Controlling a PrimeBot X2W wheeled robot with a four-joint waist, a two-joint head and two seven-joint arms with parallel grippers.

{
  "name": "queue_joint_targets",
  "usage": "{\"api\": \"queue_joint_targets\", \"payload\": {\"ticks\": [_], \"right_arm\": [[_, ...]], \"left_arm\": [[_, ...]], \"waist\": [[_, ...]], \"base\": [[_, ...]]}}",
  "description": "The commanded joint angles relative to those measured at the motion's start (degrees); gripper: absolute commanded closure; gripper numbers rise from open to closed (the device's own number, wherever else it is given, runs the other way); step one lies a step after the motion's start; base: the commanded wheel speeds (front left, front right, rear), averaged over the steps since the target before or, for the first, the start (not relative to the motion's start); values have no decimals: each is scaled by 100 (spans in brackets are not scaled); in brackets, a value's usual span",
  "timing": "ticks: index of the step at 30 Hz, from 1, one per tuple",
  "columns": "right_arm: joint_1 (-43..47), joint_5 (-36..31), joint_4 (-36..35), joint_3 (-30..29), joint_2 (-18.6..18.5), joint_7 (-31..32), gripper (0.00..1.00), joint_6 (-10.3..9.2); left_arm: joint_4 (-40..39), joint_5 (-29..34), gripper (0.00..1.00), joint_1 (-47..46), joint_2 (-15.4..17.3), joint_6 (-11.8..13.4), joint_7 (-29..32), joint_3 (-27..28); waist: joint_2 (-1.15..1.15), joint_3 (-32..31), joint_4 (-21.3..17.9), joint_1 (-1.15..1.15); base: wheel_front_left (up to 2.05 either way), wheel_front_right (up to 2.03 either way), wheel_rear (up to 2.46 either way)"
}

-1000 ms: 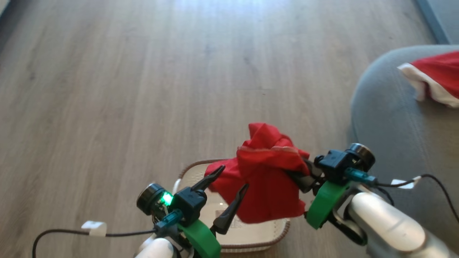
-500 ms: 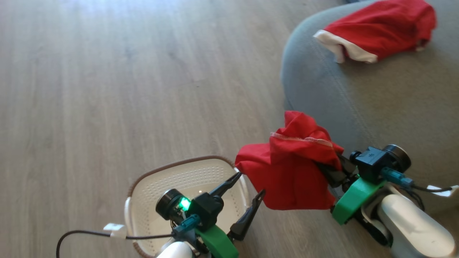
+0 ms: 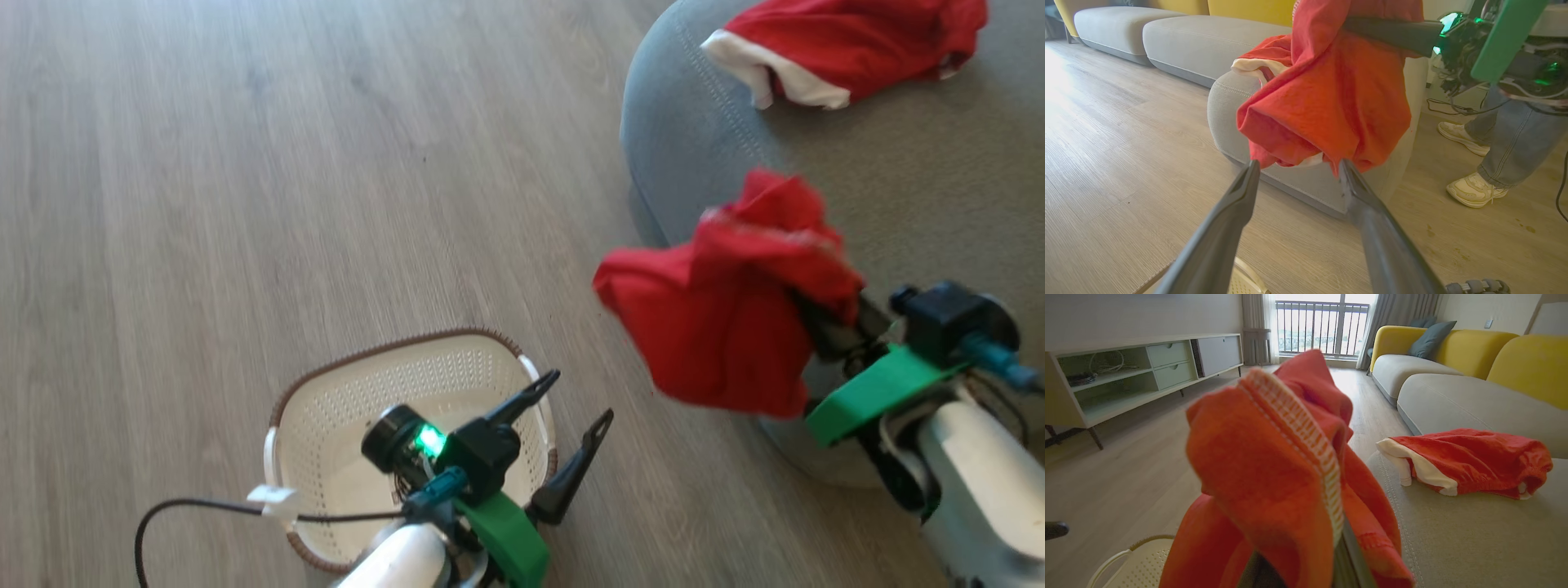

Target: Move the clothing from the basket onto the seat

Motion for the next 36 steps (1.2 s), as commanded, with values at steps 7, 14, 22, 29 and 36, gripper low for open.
{"api": "queue_joint_targets", "payload": {"ticks": [7,14,22,29,36], "right_arm": [[-815,16,-135,-1169,349,-39,100,-2],[-2742,-97,347,-2362,276,-39,100,-2],[-5351,-477,1701,-4020,-872,150,100,-2],[-6563,-1495,2745,-5072,-1666,464,100,-2],[-6042,-2282,3826,-5782,-1110,103,78,-2]], "left_arm": [[-236,287,0,-772,13,15,-76,216],[-190,469,0,-1355,94,26,-77,313],[-294,615,0,-1770,98,45,-77,362],[-518,697,0,-1875,283,174,-77,523],[-599,731,0,-1850,332,244,-77,528]], "waist": [[0,1299,292,0],[0,2514,539,0],[0,3420,1031,0],[0,4304,1167,0],[0,4629,1111,0]], "base": [[0,0,0],[0,0,0],[0,0,0],[0,0,0],[0,0,0]]}}
